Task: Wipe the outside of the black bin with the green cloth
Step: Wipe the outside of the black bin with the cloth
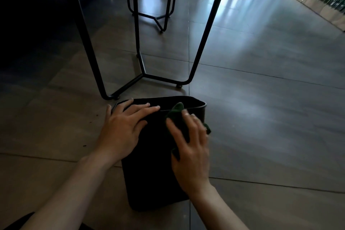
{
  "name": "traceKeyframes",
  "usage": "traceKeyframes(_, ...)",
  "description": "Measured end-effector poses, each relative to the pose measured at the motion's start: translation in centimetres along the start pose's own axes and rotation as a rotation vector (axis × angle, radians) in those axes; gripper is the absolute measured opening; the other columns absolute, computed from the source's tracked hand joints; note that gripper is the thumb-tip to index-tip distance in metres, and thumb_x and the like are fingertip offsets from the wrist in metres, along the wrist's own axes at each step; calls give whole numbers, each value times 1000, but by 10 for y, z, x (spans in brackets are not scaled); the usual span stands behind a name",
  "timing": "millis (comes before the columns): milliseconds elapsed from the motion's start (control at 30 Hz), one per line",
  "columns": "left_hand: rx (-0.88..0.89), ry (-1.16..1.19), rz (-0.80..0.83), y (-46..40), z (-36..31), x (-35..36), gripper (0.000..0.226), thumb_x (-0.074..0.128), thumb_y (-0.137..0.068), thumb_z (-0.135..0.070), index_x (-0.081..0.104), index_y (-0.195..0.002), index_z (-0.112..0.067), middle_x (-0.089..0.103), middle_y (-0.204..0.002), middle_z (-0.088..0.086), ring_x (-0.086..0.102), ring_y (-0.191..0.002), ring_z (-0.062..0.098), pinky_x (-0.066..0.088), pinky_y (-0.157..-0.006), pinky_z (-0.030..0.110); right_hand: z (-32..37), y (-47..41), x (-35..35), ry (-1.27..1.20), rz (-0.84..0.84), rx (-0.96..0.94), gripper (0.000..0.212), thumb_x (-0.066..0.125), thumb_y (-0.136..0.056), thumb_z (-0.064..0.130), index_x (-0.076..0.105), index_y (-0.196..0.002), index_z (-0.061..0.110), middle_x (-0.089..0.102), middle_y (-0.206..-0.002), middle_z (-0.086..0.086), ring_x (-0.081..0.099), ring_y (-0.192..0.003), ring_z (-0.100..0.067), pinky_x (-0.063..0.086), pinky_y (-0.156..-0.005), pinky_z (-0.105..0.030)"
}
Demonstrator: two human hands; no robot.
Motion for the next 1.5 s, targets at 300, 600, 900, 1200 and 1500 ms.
traceKeyframes(300,-28,58,-2,-7,14,2,46,51,-102,-26,48,-136,-57,55,-136,-28,26,-149,13,10,-118,69,21,119,71,253,284,-406,47,55,-96,45,54,-142,37,44,-159,-6,31,-150,-41,21,-121,-62)
traceKeyframes(600,-31,70,15,-3,13,2,47,51,-102,-25,47,-137,-57,57,-134,-23,26,-149,10,8,-118,70,-24,-15,2,79,-101,-57,38,50,-101,21,61,-136,31,45,-152,-10,40,-140,-42,50,-96,-63)
traceKeyframes(900,-42,76,6,-1,14,1,48,49,-103,-25,46,-138,-57,55,-137,-26,24,-150,9,4,-121,64,33,123,70,246,250,-706,26,61,-97,26,68,-119,37,59,-145,-2,45,-143,-37,48,-103,-59)
traceKeyframes(1200,-29,90,16,-4,14,3,49,51,-102,-24,46,-135,-60,48,-126,-35,25,-149,8,4,-119,67,-12,-38,-2,70,-104,-104,49,47,-102,18,46,-149,31,49,-155,-8,39,-144,-39,35,-113,-59)
traceKeyframes(1500,-16,94,33,-5,12,6,47,50,-102,-27,46,-135,-59,55,-133,-30,23,-150,7,2,-120,67,22,124,67,311,383,-801,37,50,-101,26,57,-135,38,54,-150,-2,50,-140,-32,46,-110,-53)
Point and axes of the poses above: each hand's wrist, its own y-axis away from the middle knuckle, its own x-axis out of the palm, z = x × y, the point moved 10 cm from there along -y, towards the middle knuckle
